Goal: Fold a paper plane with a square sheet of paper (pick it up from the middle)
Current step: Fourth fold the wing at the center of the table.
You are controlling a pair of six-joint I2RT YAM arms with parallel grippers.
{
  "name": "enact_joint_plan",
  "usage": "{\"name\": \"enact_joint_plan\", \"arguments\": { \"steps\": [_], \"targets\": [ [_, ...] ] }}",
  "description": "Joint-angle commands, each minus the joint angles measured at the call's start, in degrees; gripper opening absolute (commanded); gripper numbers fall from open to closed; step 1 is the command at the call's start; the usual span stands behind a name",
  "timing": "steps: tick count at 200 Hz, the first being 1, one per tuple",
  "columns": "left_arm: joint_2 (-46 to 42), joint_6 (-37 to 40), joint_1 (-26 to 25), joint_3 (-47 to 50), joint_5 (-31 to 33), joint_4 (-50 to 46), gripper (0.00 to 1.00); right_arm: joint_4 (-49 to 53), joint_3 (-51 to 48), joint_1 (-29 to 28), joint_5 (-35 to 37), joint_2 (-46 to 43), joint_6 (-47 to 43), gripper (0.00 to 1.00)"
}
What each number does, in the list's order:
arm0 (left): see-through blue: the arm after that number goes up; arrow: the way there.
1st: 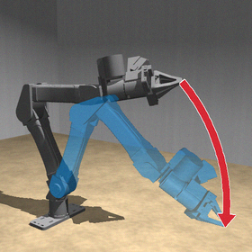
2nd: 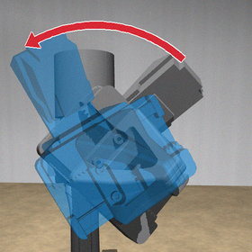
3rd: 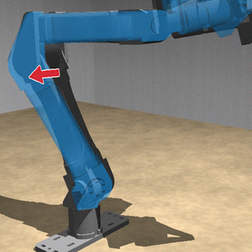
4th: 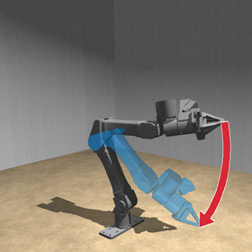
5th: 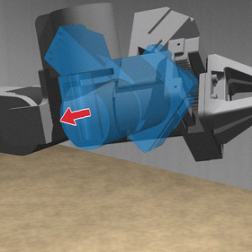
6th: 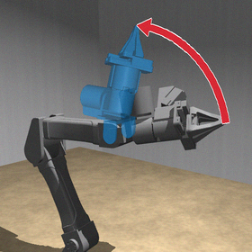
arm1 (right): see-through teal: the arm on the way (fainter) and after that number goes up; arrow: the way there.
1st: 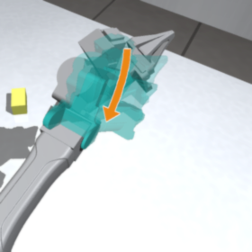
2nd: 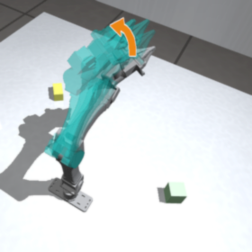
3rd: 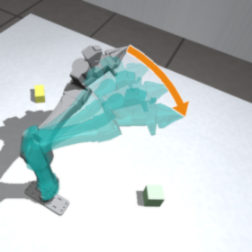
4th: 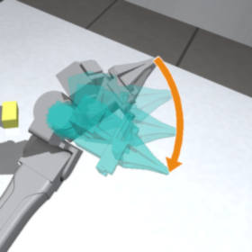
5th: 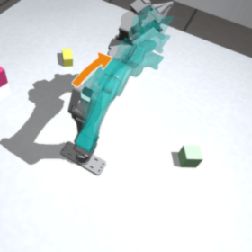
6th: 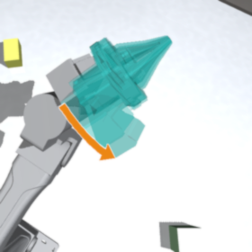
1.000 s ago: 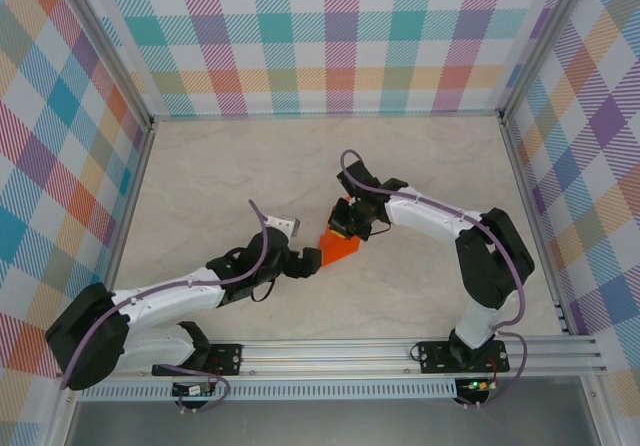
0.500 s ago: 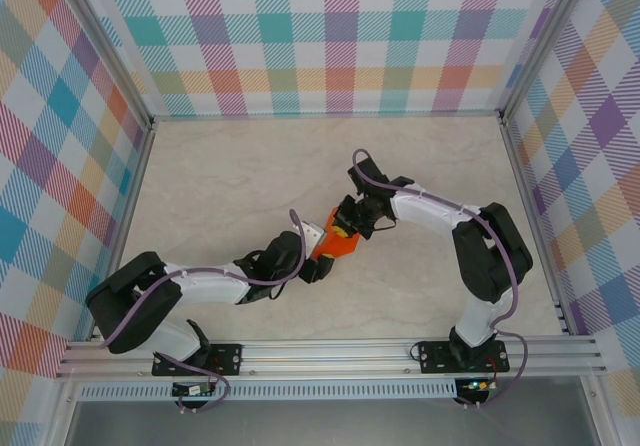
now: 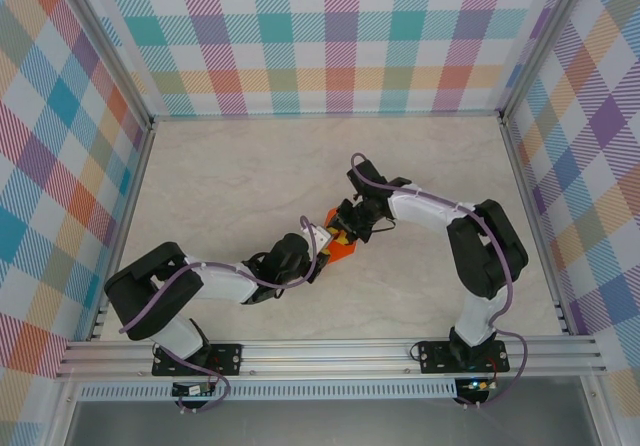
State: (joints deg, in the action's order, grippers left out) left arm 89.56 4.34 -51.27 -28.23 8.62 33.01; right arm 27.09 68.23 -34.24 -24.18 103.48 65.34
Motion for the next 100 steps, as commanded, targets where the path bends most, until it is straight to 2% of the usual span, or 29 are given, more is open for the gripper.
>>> {"name": "enact_joint_plan", "arguments": {
  "steps": [1, 41, 70, 100],
  "targets": [
    [-1.48, 1.01, -0.59, 0.86, -0.39, 1.66, 0.23, 2.29, -0.21, 0.4, -1.71, 0.72, -1.89, 0.29],
    [-2.5, 1.25, -0.61, 1.86, -1.54, 0.24, 0.19, 3.99, 0.15, 0.49, -1.31, 0.85, -3.27, 0.27],
    [-2.55, 0.51, -0.6, 0.78, -5.38, -2.98, 0.13, 4.55, 0.15, 0.79, -1.36, 0.21, -4.2, 0.29],
    [-2.15, -4.46, -0.61, -1.33, -8.91, -7.48, 0.1, 3.39, -0.82, 1.95, -0.34, -2.77, -7.82, 0.57]
  ]
}}
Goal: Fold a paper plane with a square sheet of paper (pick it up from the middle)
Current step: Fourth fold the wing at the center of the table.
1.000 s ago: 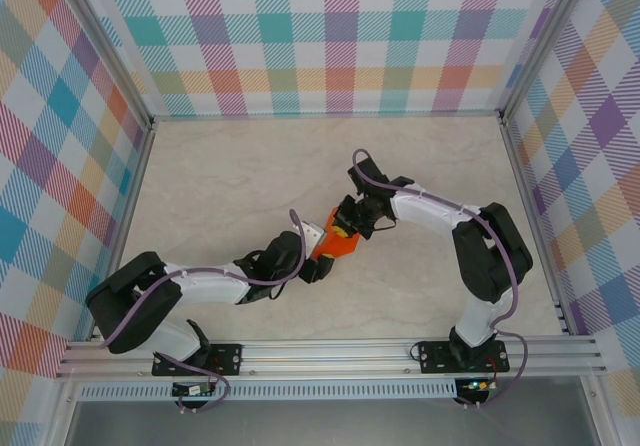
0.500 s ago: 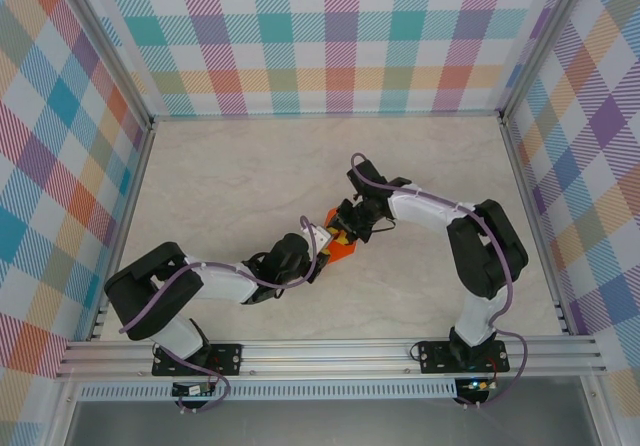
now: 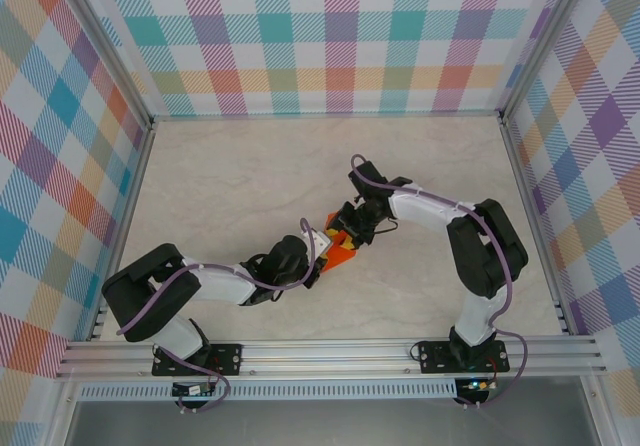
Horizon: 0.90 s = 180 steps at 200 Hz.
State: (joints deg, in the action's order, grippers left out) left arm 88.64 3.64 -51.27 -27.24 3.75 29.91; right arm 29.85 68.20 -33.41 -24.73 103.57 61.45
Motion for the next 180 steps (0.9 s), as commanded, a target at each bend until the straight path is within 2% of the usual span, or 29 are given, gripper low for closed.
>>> {"name": "enact_joint_plan", "arguments": {
  "steps": [1, 22, 62, 114, 139, 180],
  "targets": [
    [-1.21, -3.92, -0.6, -2.39, -4.07, -4.58, 0.1, 0.6, -0.84, 1.18, 0.34, -3.03, -4.17, 0.57],
    [-1.16, -9.28, -0.59, -2.84, -4.8, -6.36, 0.1, -1.73, -3.04, 1.71, 1.24, -5.96, -7.78, 0.66],
    [-2.76, -19.01, -0.61, -2.02, -5.16, -5.7, 0.1, -9.96, -10.66, 2.19, 0.49, -10.49, -12.62, 0.67],
    [-1.9, -33.42, -0.5, -0.87, -5.33, -1.91, 0.09, -22.0, -18.86, 2.2, -4.89, -12.9, -16.1, 0.61],
    [-1.5, -37.09, -0.51, -0.01, -5.24, -0.18, 0.09, -25.77, -20.55, 2.03, -7.76, -12.31, -16.72, 0.57],
    [0.01, -40.63, -0.51, -0.18, -7.81, 1.5, 0.07, -25.78, -20.13, 1.77, -8.49, -9.08, -18.55, 0.52]
  ]
}}
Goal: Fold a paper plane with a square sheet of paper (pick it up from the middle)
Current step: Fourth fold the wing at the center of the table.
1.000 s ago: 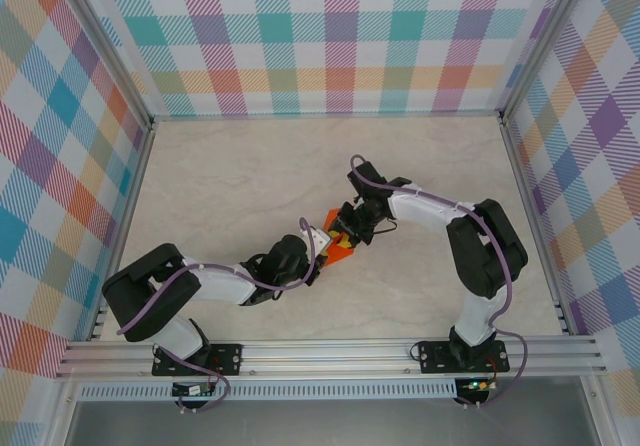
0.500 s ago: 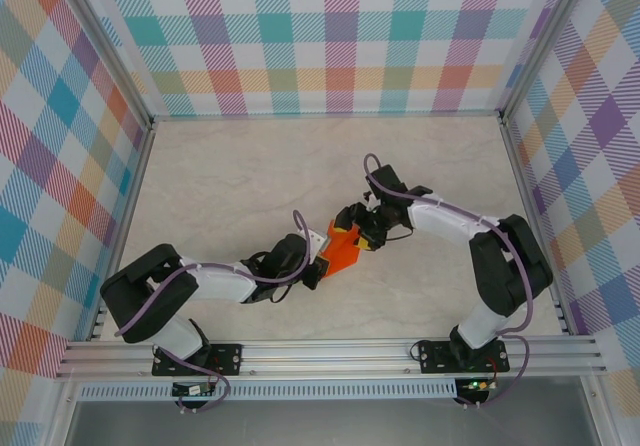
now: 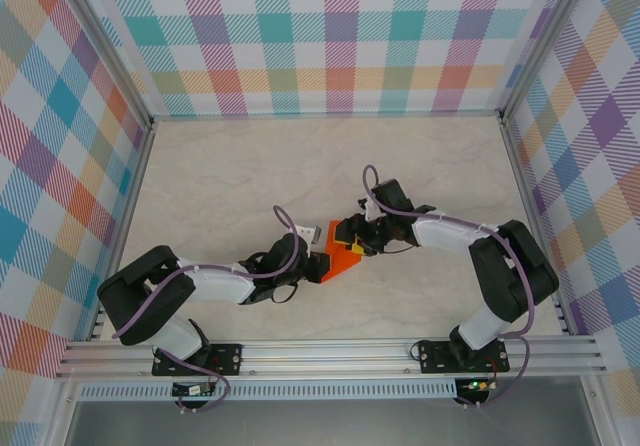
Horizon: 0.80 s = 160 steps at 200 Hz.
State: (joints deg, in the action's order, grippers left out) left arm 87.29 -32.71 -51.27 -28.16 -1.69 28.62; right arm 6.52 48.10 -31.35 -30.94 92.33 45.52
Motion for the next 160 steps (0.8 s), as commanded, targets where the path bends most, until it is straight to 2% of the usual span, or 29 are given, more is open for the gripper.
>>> {"name": "enact_joint_plan", "arguments": {
  "steps": [1, 38, 99, 160],
  "targets": [
    [1.42, -4.38, -0.46, 0.74, -2.53, 2.82, 0.07, -2.47, -0.02, -0.29, -2.24, 2.24, -2.62, 0.52],
    [3.52, -7.24, -0.25, -0.57, -5.49, 2.31, 0.07, -2.49, 0.42, -0.39, -1.79, 4.48, -3.54, 0.5],
    [6.36, -11.05, 0.95, -1.46, -6.29, 2.29, 0.06, -2.22, 0.17, -0.3, 0.07, 5.45, -5.51, 0.48],
    [5.03, -13.73, 1.81, 0.53, -4.81, 4.18, 0.05, -3.88, -1.15, -0.33, 0.95, 5.65, -6.76, 0.45]
  ]
}}
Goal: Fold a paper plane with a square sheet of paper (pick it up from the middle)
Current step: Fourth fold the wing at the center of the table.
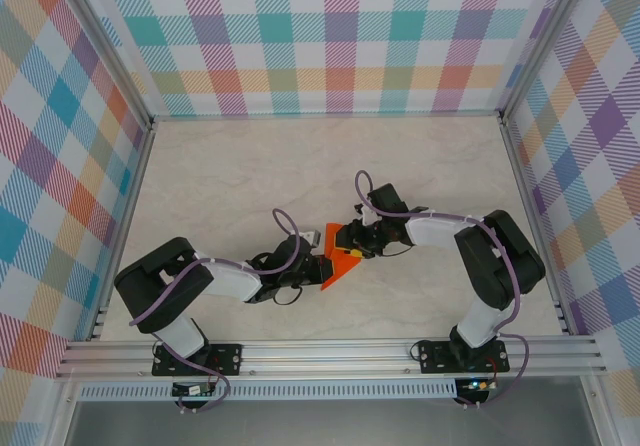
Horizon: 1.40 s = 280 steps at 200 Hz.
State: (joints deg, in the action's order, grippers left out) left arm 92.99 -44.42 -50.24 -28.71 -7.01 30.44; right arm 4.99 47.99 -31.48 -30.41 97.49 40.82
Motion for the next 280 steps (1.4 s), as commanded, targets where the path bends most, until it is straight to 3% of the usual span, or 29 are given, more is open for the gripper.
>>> {"name": "enact_joint_plan", "arguments": {
  "steps": [1, 130, 154, 188, 215, 243, 280],
  "targets": [
    [-0.78, -2.04, 0.81, 1.09, 0.5, 2.45, 0.05, -2.44, -1.09, -0.18, 0.39, 0.45, -2.06, 0.45],
    [-3.03, -3.48, 0.96, 2.44, 0.28, 2.21, 0.08, 3.82, 4.16, -0.21, 3.62, 6.5, -3.57, 0.45],
    [-4.81, -3.31, 1.28, 2.08, 0.66, -1.06, 0.17, 5.59, 4.46, -0.24, 4.96, 7.39, -3.53, 0.47],
    [-9.86, -3.06, 2.23, 1.55, 2.57, -9.75, 0.46, 9.7, 5.47, -0.76, 7.57, 8.35, -4.33, 0.54],
    [-15.03, -3.12, 3.12, 1.73, 4.77, -15.98, 0.57, 12.85, 7.19, -1.51, 9.94, 9.58, -4.87, 0.58],
    [-18.6, -4.13, 3.8, 1.98, 6.57, -19.01, 0.56, 16.6, 9.55, -2.76, 13.34, 10.98, -4.73, 0.6],
    [-18.28, -4.19, 4.0, 2.23, 0.9, -11.98, 0.4, 19.88, 11.8, -3.98, 15.98, 13.17, -4.23, 0.61]
  ]
}}
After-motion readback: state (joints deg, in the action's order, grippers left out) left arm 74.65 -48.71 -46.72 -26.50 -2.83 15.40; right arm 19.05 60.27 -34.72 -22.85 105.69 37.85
